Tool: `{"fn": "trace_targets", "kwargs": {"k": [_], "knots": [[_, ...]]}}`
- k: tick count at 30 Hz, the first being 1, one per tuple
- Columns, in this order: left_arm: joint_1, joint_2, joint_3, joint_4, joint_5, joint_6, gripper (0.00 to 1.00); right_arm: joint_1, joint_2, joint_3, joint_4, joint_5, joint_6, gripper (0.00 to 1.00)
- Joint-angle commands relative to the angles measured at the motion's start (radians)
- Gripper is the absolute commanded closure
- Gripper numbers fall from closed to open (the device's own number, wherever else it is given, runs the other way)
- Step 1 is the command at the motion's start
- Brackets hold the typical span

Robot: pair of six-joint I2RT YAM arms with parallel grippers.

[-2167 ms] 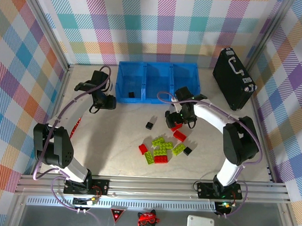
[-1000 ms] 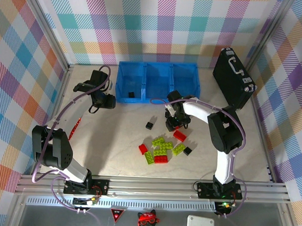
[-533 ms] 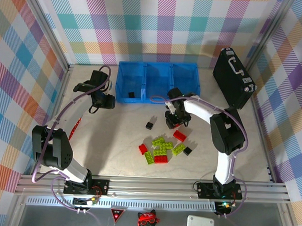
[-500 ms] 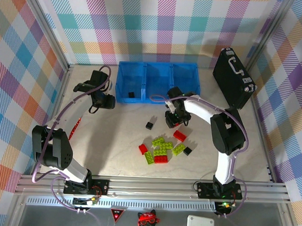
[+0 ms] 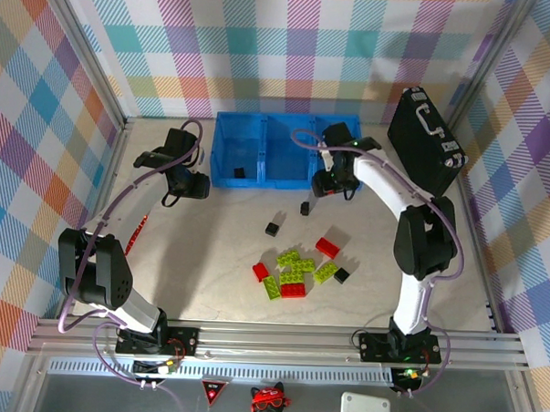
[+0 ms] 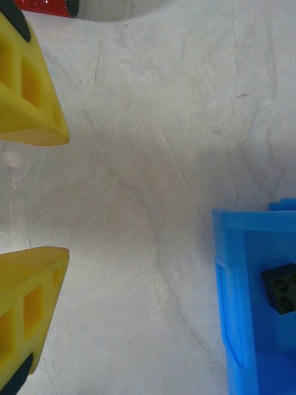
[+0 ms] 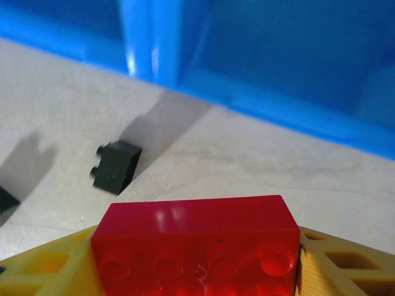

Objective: Sort the legos into containers by color
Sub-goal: Place the lego in the container.

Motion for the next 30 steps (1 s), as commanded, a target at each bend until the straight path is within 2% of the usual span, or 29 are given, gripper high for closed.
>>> {"fn": "trace_targets", "kwargs": {"k": [1,11,19,30], "knots": [[0.013,-0.023,-0.015,-0.002,-0.016,0.013,0.53,-0.031,0.067,0.088,-0.055,0.0,0.047,0.37],[0.013,-0.035,-0.023,0.002,-0.018,0.012,0.53,-0.091,0.241,0.313,-0.086,-0.014,0.141,0.37],[0.013,-0.035,-0.022,0.004,-0.012,0.013,0.53,-0.098,0.374,0.462,-0.096,-0.047,0.194,0.38],[0.013,-0.037,-0.03,0.012,0.005,0.011,0.53,-0.118,0.507,0.553,-0.087,-0.052,0.244,0.37]]}}
